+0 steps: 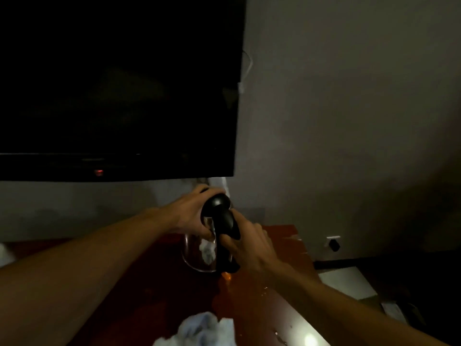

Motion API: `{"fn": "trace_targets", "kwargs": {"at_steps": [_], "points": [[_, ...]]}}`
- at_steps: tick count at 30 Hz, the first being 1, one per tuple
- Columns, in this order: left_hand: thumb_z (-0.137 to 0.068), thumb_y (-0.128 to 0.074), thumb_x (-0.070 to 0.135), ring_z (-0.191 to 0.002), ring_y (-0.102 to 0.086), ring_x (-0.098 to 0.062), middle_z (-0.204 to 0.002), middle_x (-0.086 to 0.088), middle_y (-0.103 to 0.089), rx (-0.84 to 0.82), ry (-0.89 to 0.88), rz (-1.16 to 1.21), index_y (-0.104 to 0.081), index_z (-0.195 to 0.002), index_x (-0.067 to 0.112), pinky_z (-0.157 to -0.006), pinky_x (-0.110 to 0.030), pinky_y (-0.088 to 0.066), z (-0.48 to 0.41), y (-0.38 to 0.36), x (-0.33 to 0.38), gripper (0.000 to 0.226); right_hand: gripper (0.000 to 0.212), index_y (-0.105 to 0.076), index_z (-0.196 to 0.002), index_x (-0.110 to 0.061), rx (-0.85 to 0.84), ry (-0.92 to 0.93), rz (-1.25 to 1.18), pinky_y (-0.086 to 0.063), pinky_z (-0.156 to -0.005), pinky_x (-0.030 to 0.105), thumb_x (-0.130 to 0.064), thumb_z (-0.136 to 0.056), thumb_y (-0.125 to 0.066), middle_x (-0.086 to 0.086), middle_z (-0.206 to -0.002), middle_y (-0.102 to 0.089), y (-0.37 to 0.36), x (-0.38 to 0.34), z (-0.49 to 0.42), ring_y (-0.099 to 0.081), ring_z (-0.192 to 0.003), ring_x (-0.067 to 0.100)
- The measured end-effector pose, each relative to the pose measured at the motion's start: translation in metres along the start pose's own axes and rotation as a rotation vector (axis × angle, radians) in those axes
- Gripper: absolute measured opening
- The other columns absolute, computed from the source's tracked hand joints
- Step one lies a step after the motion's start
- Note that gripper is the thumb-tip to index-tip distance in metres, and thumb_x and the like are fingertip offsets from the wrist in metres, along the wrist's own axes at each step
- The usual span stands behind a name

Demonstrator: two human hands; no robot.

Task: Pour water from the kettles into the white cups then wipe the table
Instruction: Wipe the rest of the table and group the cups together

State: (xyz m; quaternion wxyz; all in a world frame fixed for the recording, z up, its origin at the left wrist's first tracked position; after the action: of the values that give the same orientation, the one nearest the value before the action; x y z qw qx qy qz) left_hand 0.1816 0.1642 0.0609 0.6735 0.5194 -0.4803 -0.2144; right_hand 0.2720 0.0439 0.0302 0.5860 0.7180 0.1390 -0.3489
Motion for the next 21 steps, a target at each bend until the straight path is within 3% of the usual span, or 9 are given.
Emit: {"fn": "trace_targets", "kwargs": {"at_steps": [6, 10, 17, 21], "points": [[-0.058, -0.091, 0.038, -0.120, -0.046, -0.022, -0.134, 0.009, -0.033, 0.054, 0.153, -0.012, -0.031, -0.143, 0.043, -0.097, -0.045, -0.052, 0.131, 0.043, -0.092, 0.105, 0.040, -0.048, -0.134, -0.031, -0.082, 0.151, -0.005, -0.058, -0.063, 0.040, -0.035, -0.095, -0.056, -0.002, -0.091, -0.068, -0.098, -0.115, 0.011, -0.066, -0.074, 0.020], [-0.056, -0.093, 0.038, -0.122, -0.046, -0.018, -0.130, 0.012, -0.038, 0.073, 0.230, -0.005, -0.035, -0.142, 0.041, -0.100, -0.042, -0.051, 0.214, 0.060, -0.138, 0.104, 0.047, -0.048, -0.139, -0.028, -0.176, 0.198, -0.029, -0.057, -0.061, 0.042, -0.038, -0.093, -0.057, 0.001, -0.091, -0.068, -0.163, -0.175, 0.030, -0.066, -0.073, 0.023], [-0.055, -0.093, 0.034, -0.124, -0.047, -0.020, -0.135, 0.008, -0.038, 0.171, 0.278, 0.030, -0.036, -0.142, 0.040, -0.101, -0.043, -0.049, 0.286, 0.065, -0.174, 0.104, 0.050, -0.044, -0.145, -0.029, -0.223, 0.227, 0.038, -0.039, -0.047, 0.027, -0.036, -0.096, -0.054, 0.002, -0.084, -0.068, -0.216, -0.221, 0.047, -0.057, -0.057, 0.017], [-0.055, -0.093, 0.036, -0.121, -0.049, -0.022, -0.134, 0.008, -0.036, 0.171, 0.294, 0.028, -0.033, -0.139, 0.041, -0.099, -0.042, -0.051, 0.305, 0.058, -0.184, 0.103, 0.059, -0.036, -0.151, -0.031, -0.246, 0.214, 0.068, -0.041, -0.049, 0.031, -0.039, -0.096, -0.055, 0.003, -0.089, -0.066, -0.233, -0.226, 0.057, -0.057, -0.060, 0.018]]}}
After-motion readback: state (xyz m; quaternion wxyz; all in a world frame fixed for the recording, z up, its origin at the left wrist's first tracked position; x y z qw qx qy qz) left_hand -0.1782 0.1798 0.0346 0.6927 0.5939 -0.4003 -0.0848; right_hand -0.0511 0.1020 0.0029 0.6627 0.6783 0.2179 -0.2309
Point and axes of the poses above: each hand's wrist, its own z-axis away from the middle knuckle, its own y-axis out of the back of the hand, x = y × z, the point moved 8 cm from there along -z, towards the middle knuckle
